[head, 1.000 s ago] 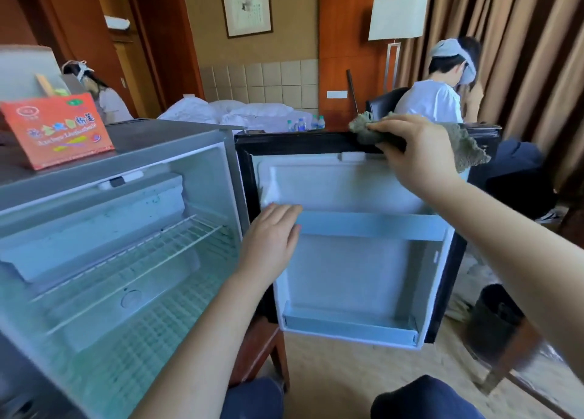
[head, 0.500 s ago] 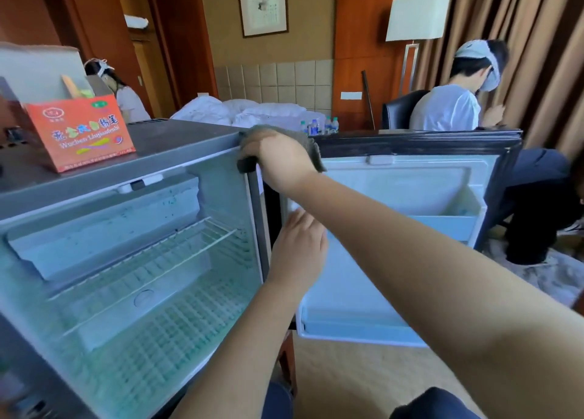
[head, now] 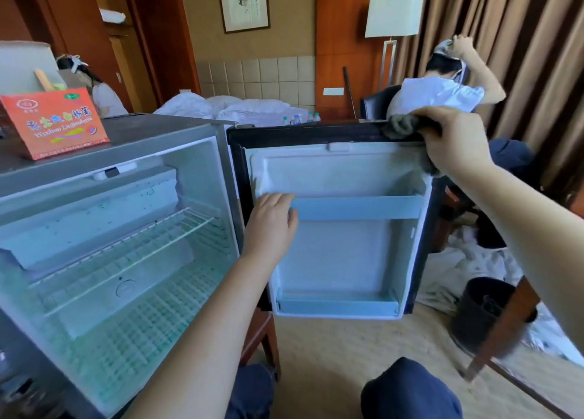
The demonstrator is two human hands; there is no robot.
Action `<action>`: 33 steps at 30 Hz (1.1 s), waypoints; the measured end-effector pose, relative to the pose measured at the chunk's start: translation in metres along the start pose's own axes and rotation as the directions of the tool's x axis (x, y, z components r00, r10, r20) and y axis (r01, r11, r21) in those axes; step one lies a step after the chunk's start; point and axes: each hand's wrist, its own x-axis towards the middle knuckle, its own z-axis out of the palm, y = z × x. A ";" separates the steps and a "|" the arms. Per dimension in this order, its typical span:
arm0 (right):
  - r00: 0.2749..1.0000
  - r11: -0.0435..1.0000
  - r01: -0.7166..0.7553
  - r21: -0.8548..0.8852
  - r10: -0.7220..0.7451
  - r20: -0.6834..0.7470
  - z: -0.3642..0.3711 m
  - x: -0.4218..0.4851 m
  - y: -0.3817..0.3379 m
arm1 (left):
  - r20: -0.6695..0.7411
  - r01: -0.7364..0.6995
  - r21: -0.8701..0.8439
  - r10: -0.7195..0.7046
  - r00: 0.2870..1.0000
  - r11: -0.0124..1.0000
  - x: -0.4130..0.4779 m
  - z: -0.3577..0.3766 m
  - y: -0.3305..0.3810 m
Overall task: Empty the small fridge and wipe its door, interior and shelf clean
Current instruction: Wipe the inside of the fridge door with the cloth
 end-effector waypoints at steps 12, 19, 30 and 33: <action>0.982 0.998 0.051 0.022 -0.046 -0.183 -0.023 -0.038 0.035 | 0.013 -0.172 0.016 0.172 0.985 0.985 0.016 0.045 0.104; 0.978 0.977 -0.062 0.203 0.100 -0.184 0.019 -0.115 0.061 | -0.121 -0.192 -0.098 0.180 0.976 0.977 0.015 0.052 0.096; 0.924 0.887 -0.382 0.261 0.359 0.132 0.029 -0.160 0.067 | -0.163 -0.168 -0.015 0.163 0.973 0.986 0.018 0.067 0.097; 0.971 0.883 -0.185 0.430 0.231 -0.057 0.004 -0.103 0.041 | -0.173 -0.151 0.029 0.154 0.973 0.988 0.016 0.068 0.099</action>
